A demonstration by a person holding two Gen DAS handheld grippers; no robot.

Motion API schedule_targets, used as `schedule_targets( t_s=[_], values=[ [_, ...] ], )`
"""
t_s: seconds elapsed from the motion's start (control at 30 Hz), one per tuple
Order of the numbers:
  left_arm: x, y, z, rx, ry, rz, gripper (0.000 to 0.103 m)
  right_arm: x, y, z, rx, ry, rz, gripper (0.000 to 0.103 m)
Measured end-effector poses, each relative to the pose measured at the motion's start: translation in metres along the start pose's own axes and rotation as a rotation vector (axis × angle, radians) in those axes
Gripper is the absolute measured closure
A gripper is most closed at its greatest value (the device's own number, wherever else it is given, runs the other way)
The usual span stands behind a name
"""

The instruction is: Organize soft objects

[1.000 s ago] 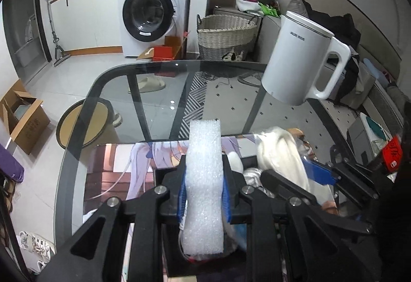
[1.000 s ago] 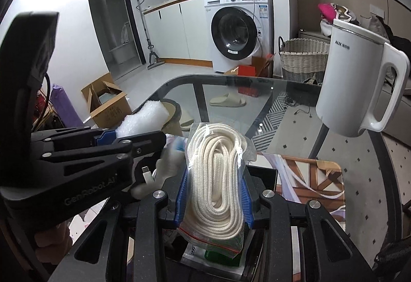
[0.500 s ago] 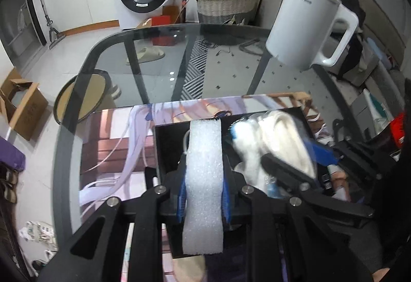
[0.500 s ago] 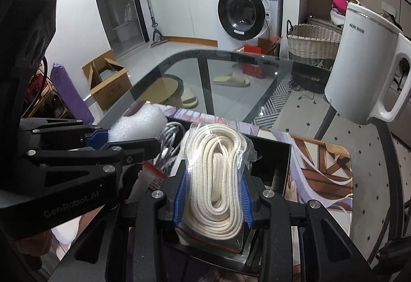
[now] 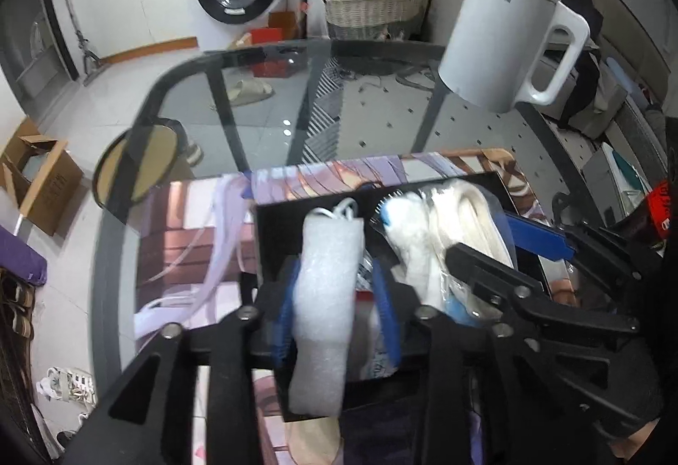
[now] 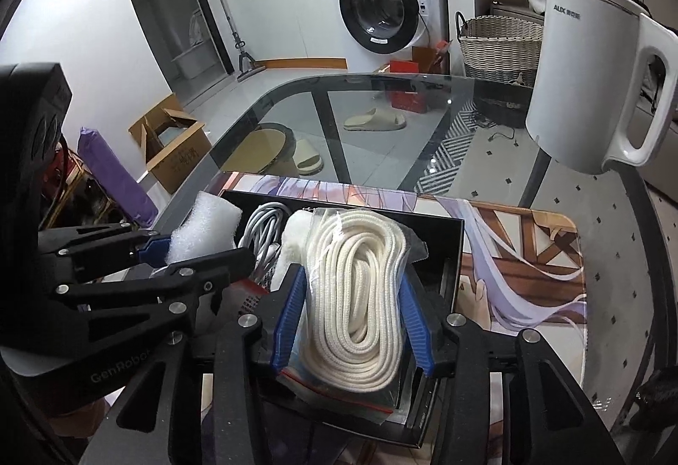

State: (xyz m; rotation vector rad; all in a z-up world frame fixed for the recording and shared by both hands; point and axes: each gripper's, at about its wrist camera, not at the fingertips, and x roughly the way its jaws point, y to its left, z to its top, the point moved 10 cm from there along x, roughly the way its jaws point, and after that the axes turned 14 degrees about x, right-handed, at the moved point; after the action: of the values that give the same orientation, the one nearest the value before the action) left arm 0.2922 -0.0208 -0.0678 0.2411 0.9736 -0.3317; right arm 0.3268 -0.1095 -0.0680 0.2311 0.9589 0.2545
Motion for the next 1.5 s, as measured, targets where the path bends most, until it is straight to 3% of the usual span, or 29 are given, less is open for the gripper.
schedule_targets(
  t_s=[0.07, 0.3, 0.63, 0.77, 0.93, 1.1, 1.2, 1.27, 1.37, 1.5],
  values=[
    [-0.006, 0.002, 0.003, -0.007, -0.027, 0.005, 0.053, -0.004, -0.001, 0.002, 0.015, -0.004, 0.000, 0.055],
    [-0.028, 0.000, 0.006, -0.008, -0.089, 0.009, 0.053, -0.030, 0.005, 0.006, -0.008, -0.051, 0.034, 0.051],
    [-0.072, -0.007, 0.008, 0.009, -0.255, 0.068, 0.051, -0.064, 0.012, -0.005, -0.048, -0.108, 0.038, 0.049],
    [-0.093, -0.010, -0.003, 0.015, -0.332, 0.147, 0.050, -0.085, 0.018, -0.014, -0.067, -0.170, 0.055, 0.025],
    [-0.118, -0.013, -0.024, 0.041, -0.449, 0.206, 0.050, -0.116, 0.022, -0.032, -0.106, -0.253, 0.074, 0.025],
    [-0.124, -0.021, -0.044, 0.046, -0.484, 0.198, 0.049, -0.141, 0.019, -0.051, -0.117, -0.319, 0.084, 0.023],
    [-0.122, -0.029, -0.056, 0.036, -0.481, 0.192, 0.043, -0.154, 0.015, -0.060, -0.100, -0.362, 0.094, 0.017],
    [-0.123, -0.036, -0.063, 0.038, -0.495, 0.192, 0.021, -0.162, 0.014, -0.064, -0.095, -0.396, 0.099, 0.015],
    [-0.136, -0.044, -0.073, 0.047, -0.579, 0.218, 0.006, -0.171, 0.015, -0.070, -0.112, -0.437, 0.105, 0.015],
    [-0.147, -0.053, -0.083, 0.083, -0.635, 0.273, 0.005, -0.181, 0.011, -0.080, -0.125, -0.508, 0.111, 0.006]
  ],
)
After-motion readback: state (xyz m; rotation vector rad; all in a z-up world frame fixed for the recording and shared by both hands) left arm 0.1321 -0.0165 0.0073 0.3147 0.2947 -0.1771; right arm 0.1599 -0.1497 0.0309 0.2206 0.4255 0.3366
